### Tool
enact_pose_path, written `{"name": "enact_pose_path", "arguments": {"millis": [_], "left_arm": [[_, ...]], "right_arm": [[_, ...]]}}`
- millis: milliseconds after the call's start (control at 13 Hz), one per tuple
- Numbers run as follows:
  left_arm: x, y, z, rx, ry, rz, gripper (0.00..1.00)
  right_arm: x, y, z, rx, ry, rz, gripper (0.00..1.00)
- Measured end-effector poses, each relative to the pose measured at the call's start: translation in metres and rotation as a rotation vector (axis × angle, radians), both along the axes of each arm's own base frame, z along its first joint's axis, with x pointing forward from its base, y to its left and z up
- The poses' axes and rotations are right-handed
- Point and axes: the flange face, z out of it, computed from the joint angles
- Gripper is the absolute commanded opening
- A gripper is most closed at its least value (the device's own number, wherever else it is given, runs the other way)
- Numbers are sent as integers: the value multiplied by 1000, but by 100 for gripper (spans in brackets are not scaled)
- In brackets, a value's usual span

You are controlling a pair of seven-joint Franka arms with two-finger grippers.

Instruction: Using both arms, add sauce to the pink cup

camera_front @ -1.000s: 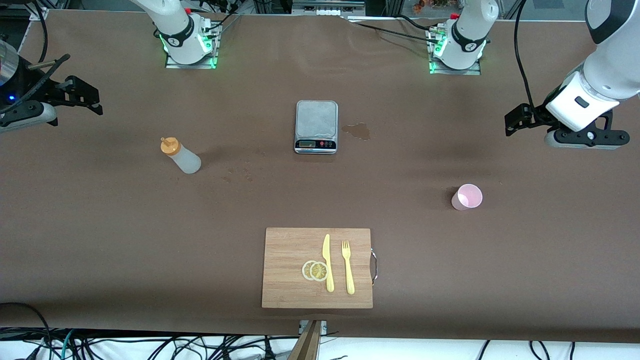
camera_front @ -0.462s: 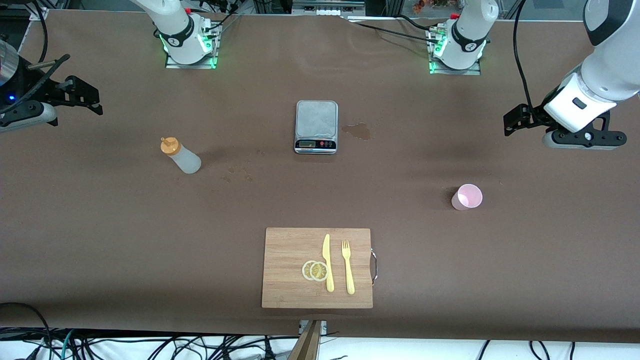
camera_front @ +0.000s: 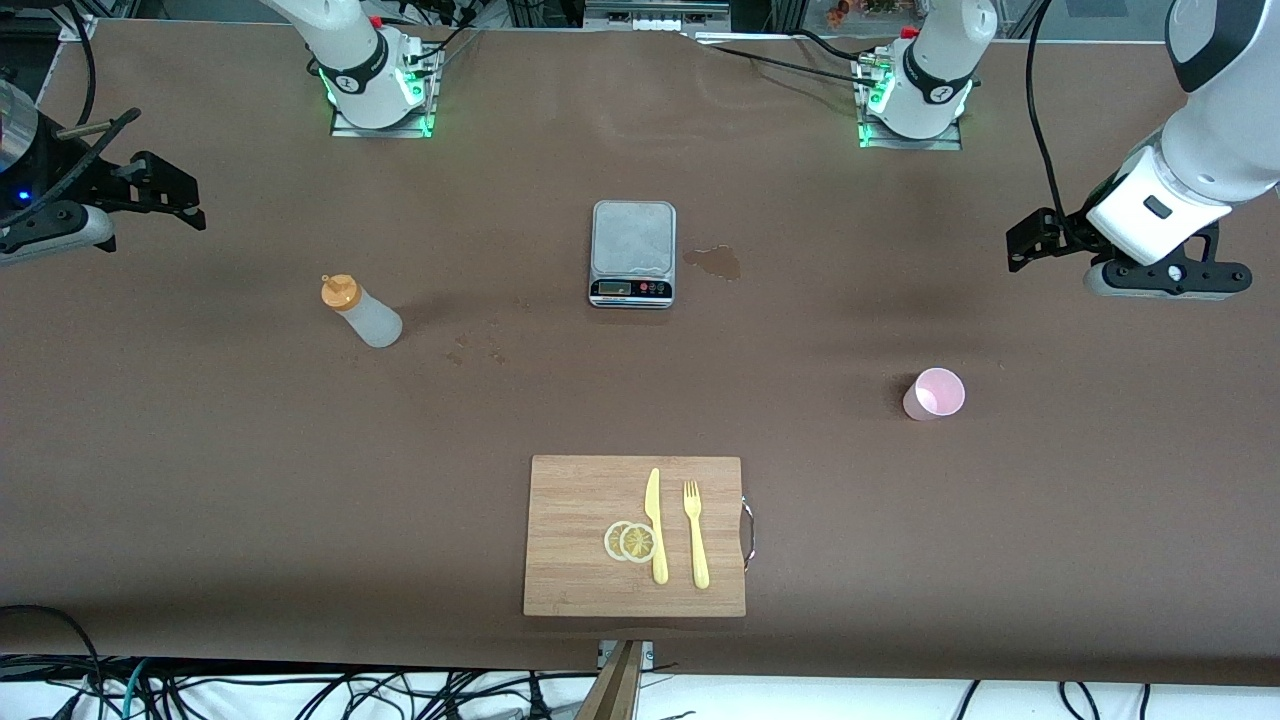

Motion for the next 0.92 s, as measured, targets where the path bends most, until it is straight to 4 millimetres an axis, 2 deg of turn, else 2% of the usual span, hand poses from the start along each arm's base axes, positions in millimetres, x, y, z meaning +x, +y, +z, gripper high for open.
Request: {"name": "enact_pose_path", "arguments": {"millis": [231,462,615,923], "left_arm": [[1,0,-11,1,21,-1,100],[11,0,-32,-3,15,-1,100],[24,0,-58,-10,-2,-1,100],[47,5,-124,-20,24,-49,100]], "right_arm": [[0,0,0,0,0,0,100],[0,0,0,0,0,0,100],[0,0,0,0,0,0,100],[0,0,0,0,0,0,100]]}}
